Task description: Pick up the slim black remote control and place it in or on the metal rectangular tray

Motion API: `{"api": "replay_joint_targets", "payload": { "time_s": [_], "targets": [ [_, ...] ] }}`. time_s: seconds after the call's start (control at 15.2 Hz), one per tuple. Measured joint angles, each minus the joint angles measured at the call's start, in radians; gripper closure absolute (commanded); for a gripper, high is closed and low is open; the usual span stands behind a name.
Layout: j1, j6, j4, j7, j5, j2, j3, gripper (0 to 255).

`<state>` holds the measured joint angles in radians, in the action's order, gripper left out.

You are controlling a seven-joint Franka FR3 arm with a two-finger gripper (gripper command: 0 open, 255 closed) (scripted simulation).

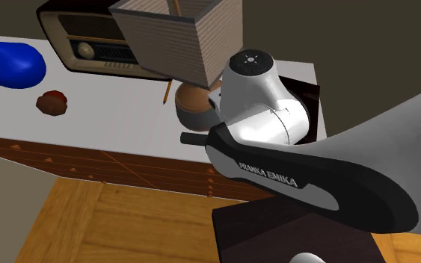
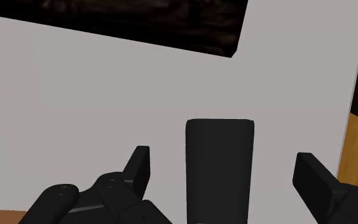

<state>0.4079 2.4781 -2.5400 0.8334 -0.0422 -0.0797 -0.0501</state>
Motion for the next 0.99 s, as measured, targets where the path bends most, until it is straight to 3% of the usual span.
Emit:
{"api": "replay_joint_targets", "payload": {
  "time_s": [0.33, 0.4, 0.99],
  "targets": [
    [0.001, 0.005, 0.0, -0.002, 0.0, 0.005, 0.0, 0],
    [0.001, 0.005, 0.0, -0.001, 0.0, 0.004, 0.0, 255],
    [0.004, -0.003, 0.003, -0.001, 0.0, -0.001, 0.002, 255]
  ]
}}
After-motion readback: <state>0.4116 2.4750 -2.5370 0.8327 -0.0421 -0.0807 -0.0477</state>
